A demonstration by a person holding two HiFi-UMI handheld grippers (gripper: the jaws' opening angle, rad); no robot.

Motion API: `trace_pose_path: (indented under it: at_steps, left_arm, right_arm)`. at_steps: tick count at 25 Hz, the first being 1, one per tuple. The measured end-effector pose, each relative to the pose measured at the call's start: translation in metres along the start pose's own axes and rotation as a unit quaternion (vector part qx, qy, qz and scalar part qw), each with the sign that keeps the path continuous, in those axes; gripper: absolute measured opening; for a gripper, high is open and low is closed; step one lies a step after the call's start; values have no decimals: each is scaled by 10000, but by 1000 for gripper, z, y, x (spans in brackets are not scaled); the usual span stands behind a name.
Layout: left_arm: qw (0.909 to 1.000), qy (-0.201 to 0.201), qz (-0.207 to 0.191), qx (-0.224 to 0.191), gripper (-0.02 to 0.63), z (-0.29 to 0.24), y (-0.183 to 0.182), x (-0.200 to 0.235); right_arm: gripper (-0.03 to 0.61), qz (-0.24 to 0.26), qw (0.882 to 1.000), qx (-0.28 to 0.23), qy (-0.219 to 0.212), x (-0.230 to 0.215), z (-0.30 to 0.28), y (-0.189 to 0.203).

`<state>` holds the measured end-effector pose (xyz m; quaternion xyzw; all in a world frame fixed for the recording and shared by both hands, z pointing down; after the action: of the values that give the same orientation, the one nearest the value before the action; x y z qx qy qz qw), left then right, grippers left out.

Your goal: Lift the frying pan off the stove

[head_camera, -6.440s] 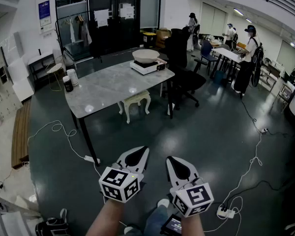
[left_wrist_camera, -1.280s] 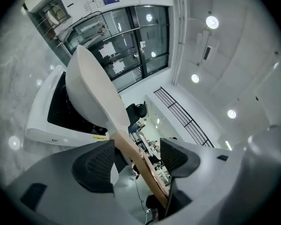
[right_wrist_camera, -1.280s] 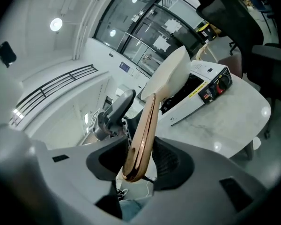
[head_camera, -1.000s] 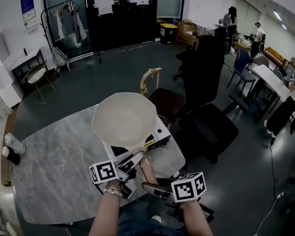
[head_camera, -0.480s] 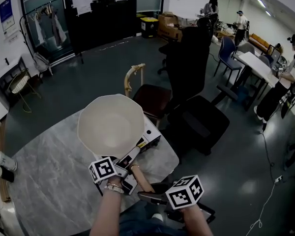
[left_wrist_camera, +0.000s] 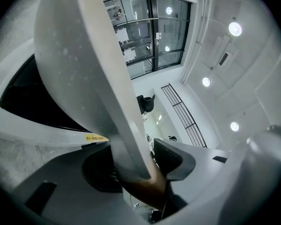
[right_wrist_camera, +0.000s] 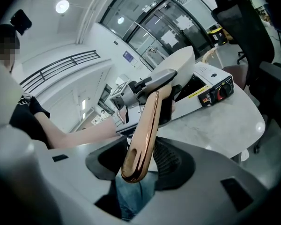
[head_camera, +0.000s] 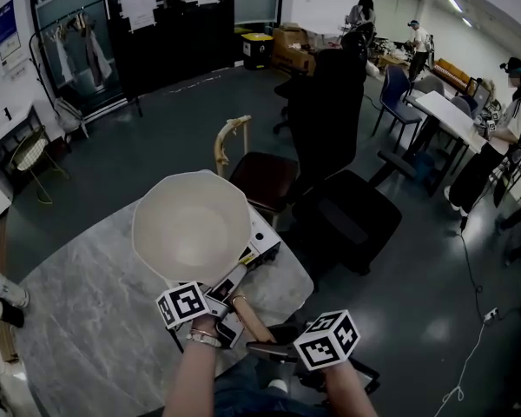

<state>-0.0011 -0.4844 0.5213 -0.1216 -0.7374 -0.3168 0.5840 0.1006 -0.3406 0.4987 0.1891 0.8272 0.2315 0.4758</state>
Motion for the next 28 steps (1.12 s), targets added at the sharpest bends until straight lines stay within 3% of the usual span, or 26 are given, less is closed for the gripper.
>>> trace_pose_path:
  at_steps: [12,28]
  left_arm:
    - [9995,-33,-48,-306,209,25,0,-9]
    - [9878,-298,-556,-1422,207,114,-16,-30]
  right_arm:
    - [186,516,9986,93,-71,8,4,4]
    - [167,1337,9902,124,-398,45,-22,8]
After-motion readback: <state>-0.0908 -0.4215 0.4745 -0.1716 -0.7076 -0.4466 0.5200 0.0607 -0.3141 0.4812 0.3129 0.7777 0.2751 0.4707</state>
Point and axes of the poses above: the fingertips, and each gripper's own axes: z backward along the fingers, x to its left, y out of its underside, the point moved 6 cm from there along z, backward along the fingers, and after that the axes turned 2 degrees about z, right-handed, at the moved point
